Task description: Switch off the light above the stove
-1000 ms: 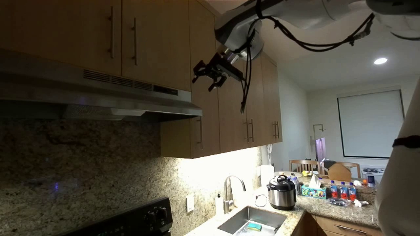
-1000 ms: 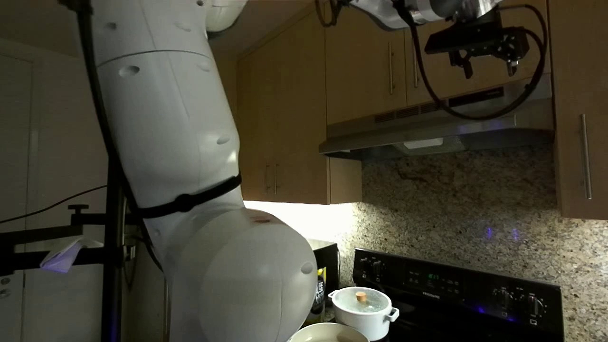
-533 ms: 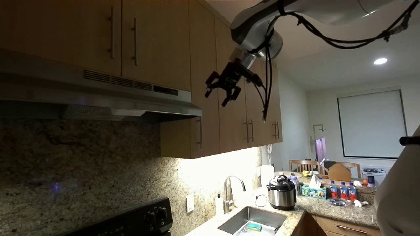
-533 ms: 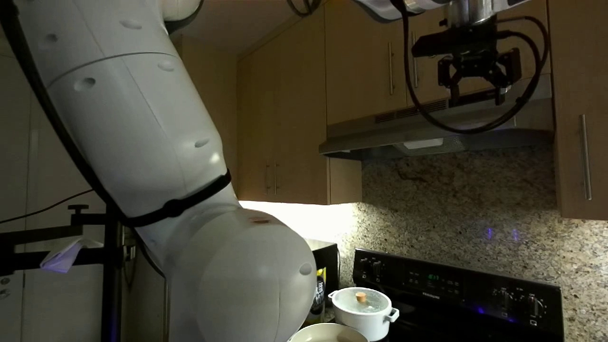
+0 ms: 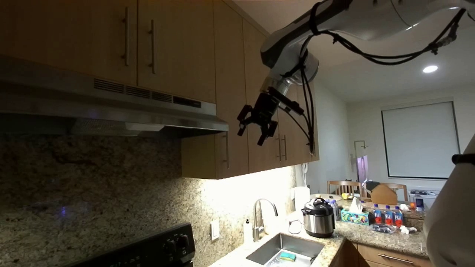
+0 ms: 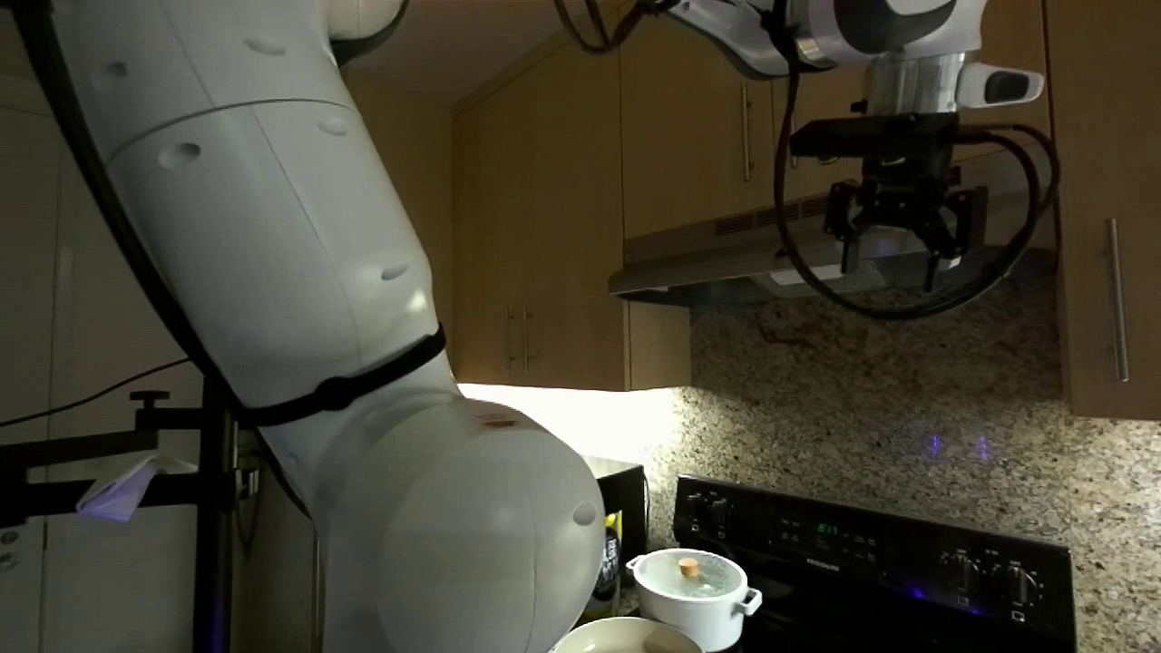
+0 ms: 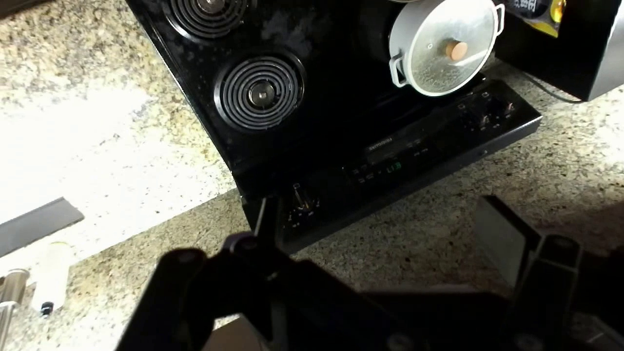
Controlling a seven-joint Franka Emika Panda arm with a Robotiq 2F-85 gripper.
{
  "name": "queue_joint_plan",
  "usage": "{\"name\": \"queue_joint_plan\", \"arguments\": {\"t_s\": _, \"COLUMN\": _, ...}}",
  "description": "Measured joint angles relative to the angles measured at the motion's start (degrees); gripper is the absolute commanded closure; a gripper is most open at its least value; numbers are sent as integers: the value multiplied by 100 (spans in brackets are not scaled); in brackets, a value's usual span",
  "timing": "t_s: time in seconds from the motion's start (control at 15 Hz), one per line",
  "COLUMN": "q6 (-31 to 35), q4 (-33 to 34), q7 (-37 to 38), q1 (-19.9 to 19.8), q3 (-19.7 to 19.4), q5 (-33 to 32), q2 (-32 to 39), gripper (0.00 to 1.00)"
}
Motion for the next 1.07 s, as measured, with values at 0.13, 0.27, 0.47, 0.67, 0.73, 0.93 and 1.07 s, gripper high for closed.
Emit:
{"name": "queue_joint_plan", "arguments": {"t_s": 0.13, "q6": 6, "q4": 16, "q7": 0, "q1": -5, "q3": 4, "q5": 0, "q2": 14, "gripper": 0}}
{"name": "queue_joint_plan", "arguments": {"t_s": 0.27, "q6": 6, "q4": 22, "q7": 0, "q1": -5, "q3": 31, "q5": 0, "q2": -12, "gripper": 0}}
{"name": "queue_joint_plan", "arguments": {"t_s": 0.47, "q6": 5, "q4": 22, "q7": 0, "q1": -5, "q3": 33, "q5": 0, "q2": -6, "gripper": 0}}
{"name": "queue_joint_plan", "arguments": {"t_s": 0.67, "q6": -57, "q4": 18, "q7": 0, "q1": 14, "q3": 54, "q5": 4, "q2": 159, "gripper": 0}}
{"name": "queue_joint_plan", "arguments": {"t_s": 0.73, "q6": -148, "q4": 18, "q7": 0, "q1": 26, "q3": 76, "q5": 4, "q2": 249, "gripper": 0}}
{"name": "queue_joint_plan", "arguments": {"t_s": 0.93, "q6": -533, "q4": 10, "q7": -27, "q1": 91, "q3": 162, "q5": -30, "q2": 566, "gripper": 0}}
{"name": "queue_joint_plan", "arguments": {"t_s": 1.07, "q6": -804, "q4": 10, "q7": -41, "q1": 94, "q3": 278, "q5": -174, "q2": 812, "gripper": 0}}
